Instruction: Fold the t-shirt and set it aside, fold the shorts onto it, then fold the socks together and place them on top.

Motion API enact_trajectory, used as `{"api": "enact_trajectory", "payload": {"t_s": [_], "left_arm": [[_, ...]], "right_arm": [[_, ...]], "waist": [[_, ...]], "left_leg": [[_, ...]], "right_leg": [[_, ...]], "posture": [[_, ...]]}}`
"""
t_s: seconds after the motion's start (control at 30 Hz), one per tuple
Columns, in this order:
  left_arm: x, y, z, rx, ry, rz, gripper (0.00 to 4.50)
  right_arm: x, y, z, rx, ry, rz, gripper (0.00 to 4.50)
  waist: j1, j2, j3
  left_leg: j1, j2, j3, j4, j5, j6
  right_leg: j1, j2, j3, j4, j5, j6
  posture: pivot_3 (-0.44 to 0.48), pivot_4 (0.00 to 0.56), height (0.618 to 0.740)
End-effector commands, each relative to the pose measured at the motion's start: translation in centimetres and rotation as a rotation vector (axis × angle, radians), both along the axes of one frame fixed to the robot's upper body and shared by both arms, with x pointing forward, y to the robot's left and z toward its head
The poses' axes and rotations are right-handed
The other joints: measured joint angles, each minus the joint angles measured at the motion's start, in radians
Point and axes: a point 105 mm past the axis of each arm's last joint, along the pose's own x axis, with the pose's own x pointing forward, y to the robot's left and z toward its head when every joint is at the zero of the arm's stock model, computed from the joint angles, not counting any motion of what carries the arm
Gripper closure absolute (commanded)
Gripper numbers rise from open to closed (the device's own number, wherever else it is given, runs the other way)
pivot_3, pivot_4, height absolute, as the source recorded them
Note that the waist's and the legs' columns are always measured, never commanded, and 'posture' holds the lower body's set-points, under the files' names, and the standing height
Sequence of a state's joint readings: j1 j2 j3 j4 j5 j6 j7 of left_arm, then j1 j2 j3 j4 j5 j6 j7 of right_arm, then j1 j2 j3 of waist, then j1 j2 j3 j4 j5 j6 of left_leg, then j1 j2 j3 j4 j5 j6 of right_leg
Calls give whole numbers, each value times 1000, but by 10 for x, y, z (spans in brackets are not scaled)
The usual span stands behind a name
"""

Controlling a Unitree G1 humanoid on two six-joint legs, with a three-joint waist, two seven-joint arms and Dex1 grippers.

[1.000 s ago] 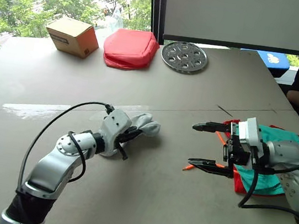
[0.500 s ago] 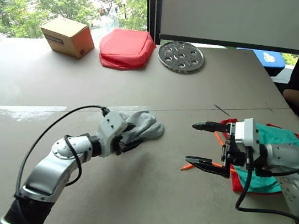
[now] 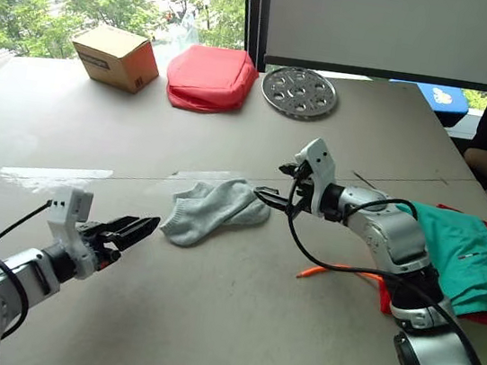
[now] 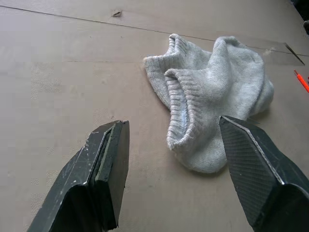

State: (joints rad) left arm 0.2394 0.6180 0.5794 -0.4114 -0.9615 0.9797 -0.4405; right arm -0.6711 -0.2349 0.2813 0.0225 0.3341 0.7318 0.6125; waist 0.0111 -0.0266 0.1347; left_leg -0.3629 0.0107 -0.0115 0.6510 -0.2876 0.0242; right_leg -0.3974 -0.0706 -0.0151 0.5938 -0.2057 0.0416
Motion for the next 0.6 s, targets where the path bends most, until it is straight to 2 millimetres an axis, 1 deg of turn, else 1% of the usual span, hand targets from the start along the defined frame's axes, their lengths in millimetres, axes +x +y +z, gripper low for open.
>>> {"api": "enact_trajectory", "payload": {"t_s": [0.03,0.2,0.3,0.43,0.47,0.5,0.57,0.6], "left_arm": [[7,-8,2,10,-23,-1,1323],[5,-22,-2,6,-15,-47,1323],[5,-22,-8,15,5,-42,1323],[9,-23,-17,48,17,-35,1323],[10,-23,-20,59,26,-32,1825],[10,-24,-23,69,29,-41,2095],[9,-27,-28,80,32,-57,3044],[9,-29,-28,77,28,-60,3581]], "right_arm": [[16,12,1,22,53,-51,0],[18,28,-2,23,84,-22,0],[17,37,-3,21,93,0,0],[23,48,-4,30,102,-6,0],[24,51,-5,28,101,-8,254],[25,54,-6,22,99,-8,539],[25,59,-13,3,104,5,1378],[25,61,-19,-16,105,7,1895]], "waist": [[-2,0,0],[-11,0,0],[-23,1,0],[-23,2,0],[-22,3,0],[-23,3,0],[-21,3,0],[-21,3,0]], "left_leg": [[0,0,0,0,0,0],[0,0,0,-1,1,-1],[0,-1,0,-1,1,-2],[2,-1,0,-2,1,-2],[2,-1,-1,-2,2,-3],[2,-1,-1,-2,2,-3],[1,-1,-2,-2,2,-3],[1,-2,-2,-2,2,-3]], "right_leg": [[0,0,0,0,0,0],[0,0,0,0,0,0],[0,0,1,0,0,0],[0,0,0,1,0,0],[0,0,0,1,0,0],[0,0,0,2,0,0],[0,0,0,2,0,0],[0,-1,0,2,0,0]], "posture": [[0,150,740],[0,150,740],[0,150,740],[0,150,740],[0,150,740],[0,150,740],[0,150,740],[0,150,740]]}}
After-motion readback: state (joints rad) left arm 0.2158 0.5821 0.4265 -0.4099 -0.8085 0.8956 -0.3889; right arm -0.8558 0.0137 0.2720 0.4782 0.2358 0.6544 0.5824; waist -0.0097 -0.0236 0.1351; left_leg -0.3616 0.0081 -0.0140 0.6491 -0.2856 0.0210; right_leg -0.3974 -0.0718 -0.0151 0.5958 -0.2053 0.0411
